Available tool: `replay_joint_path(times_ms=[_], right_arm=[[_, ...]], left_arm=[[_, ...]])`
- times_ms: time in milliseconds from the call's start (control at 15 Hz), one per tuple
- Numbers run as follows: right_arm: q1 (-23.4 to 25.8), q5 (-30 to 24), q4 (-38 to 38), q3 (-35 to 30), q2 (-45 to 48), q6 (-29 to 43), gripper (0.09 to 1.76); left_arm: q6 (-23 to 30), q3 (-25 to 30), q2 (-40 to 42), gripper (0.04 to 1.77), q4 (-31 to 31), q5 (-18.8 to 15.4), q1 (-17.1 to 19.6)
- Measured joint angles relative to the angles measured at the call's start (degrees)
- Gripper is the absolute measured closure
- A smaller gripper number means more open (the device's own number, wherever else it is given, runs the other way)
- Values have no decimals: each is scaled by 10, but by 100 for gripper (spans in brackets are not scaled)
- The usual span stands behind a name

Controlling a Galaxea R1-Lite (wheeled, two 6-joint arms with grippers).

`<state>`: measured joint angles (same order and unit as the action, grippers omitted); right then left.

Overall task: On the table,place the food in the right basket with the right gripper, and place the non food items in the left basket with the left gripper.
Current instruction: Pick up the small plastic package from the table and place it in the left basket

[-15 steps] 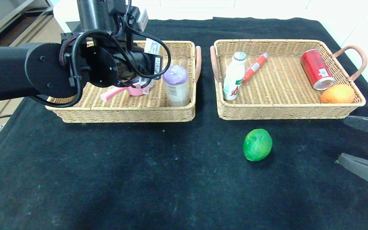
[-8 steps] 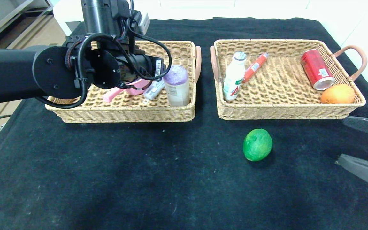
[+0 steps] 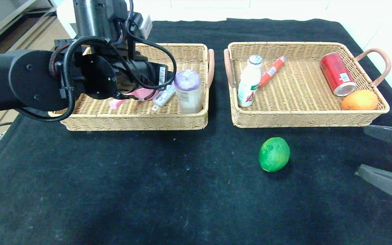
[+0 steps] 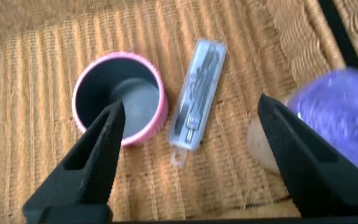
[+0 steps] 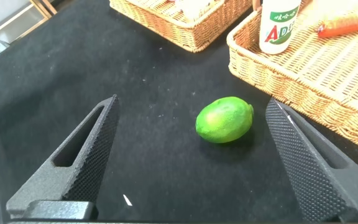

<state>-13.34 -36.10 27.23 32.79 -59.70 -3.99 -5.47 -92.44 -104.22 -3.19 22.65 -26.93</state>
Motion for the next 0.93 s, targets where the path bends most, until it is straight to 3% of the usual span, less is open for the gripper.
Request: replay_joint_path(times_ms=[200, 400, 733, 933], right_arm=[[0, 1, 0, 0, -3, -1, 14], [0, 5, 1, 1, -6, -1, 14], [-9, 14, -1, 1, -11, -1, 14], [-14, 16, -2, 1, -23, 0, 14]], left_arm=[[5, 83, 50, 20, -3, -15, 5], [3, 184, 116, 17, -41, -60, 5], [-4, 364, 226, 13, -88, -198, 5], [-5, 438, 275, 12, -98, -252, 6]])
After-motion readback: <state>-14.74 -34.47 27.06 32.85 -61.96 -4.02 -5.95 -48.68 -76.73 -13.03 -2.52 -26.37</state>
